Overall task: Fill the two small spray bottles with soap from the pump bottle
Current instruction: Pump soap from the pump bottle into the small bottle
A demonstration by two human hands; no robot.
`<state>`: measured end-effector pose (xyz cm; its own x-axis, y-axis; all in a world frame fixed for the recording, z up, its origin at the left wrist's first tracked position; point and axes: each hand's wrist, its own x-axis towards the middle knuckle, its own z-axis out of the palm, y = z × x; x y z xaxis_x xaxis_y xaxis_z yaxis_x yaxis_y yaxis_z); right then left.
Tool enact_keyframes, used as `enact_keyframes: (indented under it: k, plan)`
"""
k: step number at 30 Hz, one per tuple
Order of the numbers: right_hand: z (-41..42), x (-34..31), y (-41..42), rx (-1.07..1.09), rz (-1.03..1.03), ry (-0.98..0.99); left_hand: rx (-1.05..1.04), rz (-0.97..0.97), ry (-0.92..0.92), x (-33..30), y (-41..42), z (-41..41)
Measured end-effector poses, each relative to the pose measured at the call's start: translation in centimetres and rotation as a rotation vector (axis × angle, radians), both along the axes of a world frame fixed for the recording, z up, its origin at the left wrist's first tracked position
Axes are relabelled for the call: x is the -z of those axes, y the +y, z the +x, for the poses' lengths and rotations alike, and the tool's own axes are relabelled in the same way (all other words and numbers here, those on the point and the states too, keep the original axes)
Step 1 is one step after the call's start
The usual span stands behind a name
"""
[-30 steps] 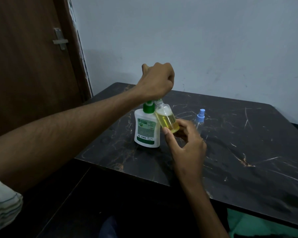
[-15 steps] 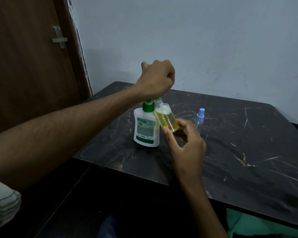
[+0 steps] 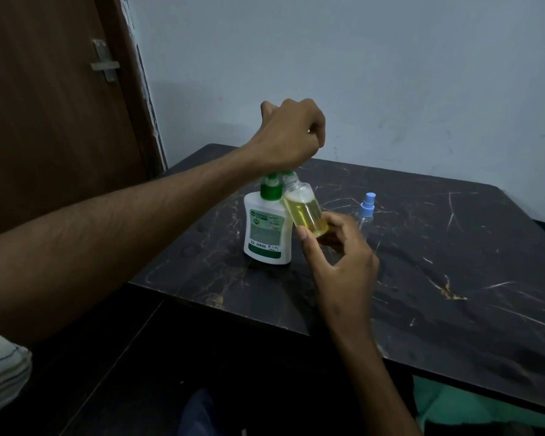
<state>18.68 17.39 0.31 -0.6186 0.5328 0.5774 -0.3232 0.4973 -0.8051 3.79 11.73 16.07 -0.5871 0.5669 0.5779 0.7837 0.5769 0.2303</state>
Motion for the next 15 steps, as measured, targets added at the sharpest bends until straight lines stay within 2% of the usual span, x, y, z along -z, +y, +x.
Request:
enact_keyframes:
  k: [15]
  plan:
    - [0.27, -0.23, -0.08, -0.006, 0.0, 0.005, 0.019, -0.033, -0.048, 0.18, -0.25, 0.16]
